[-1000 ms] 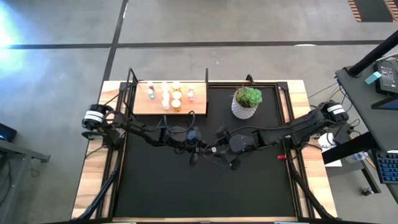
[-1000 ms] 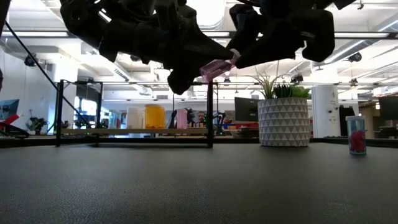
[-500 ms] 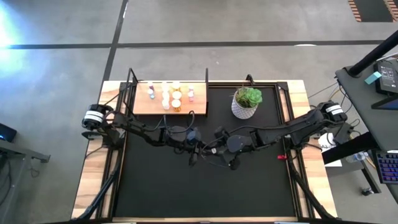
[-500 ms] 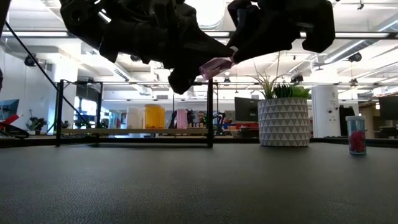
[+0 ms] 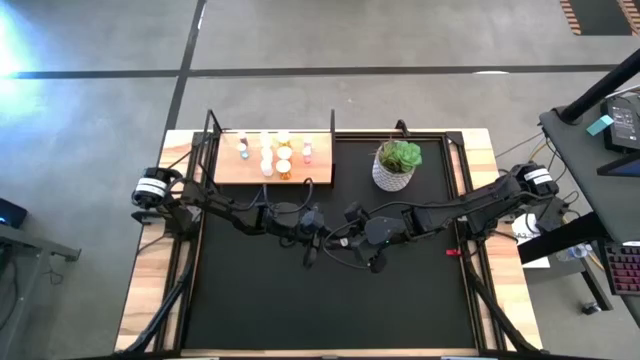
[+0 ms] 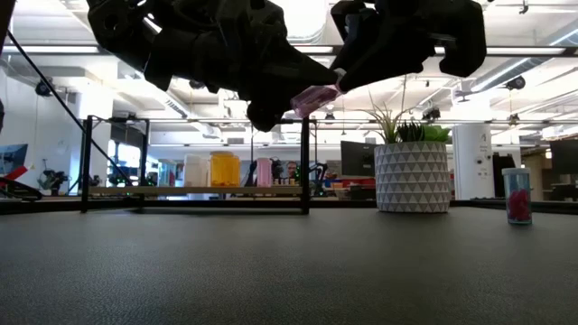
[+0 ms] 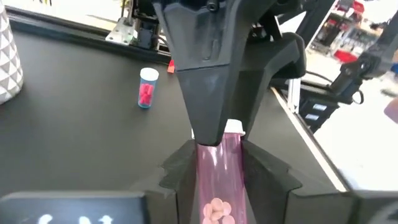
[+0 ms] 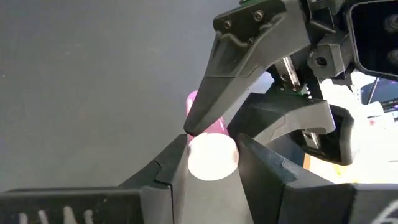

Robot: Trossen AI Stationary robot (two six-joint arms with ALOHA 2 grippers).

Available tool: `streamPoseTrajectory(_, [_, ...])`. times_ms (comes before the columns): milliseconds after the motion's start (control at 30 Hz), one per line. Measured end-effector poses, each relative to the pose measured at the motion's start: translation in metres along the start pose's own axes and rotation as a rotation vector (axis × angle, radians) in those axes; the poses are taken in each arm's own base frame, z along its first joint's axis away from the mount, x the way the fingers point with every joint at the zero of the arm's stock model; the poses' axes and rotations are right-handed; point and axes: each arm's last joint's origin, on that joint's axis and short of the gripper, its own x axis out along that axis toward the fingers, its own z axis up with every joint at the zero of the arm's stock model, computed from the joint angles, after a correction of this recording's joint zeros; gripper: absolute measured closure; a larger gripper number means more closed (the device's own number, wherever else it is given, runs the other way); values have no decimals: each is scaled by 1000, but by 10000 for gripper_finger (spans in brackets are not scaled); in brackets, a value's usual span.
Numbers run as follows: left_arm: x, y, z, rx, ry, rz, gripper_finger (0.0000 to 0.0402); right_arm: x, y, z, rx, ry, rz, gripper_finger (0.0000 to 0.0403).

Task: Pick and place medicine bottles onto shelf by color
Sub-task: Put the pink pill bottle on the shelf aligned with the other pink pill bottles

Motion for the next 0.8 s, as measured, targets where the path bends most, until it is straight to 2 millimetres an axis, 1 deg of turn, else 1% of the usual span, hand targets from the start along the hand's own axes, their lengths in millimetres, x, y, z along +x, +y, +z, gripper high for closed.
streamPoseTrajectory(200, [0, 0, -1, 54, 6, 2, 248, -1, 2, -4, 16, 54, 34, 291])
streamPoseTrajectory(267, [1, 1, -4, 105, 28, 14, 231, -3, 1, -3, 42, 75, 45, 291])
streamPoseTrajectory(433, [4, 7, -14, 205, 75, 109, 197, -8, -3, 2, 114, 118, 63, 291])
streamPoseTrajectory(567, [12, 11, -18, 217, 86, 156, 190, -6, -7, 7, 168, 168, 78, 291])
streamPoseTrajectory(800, [24, 14, -21, 215, 94, 179, 189, 12, -9, 14, 205, 280, 115, 291])
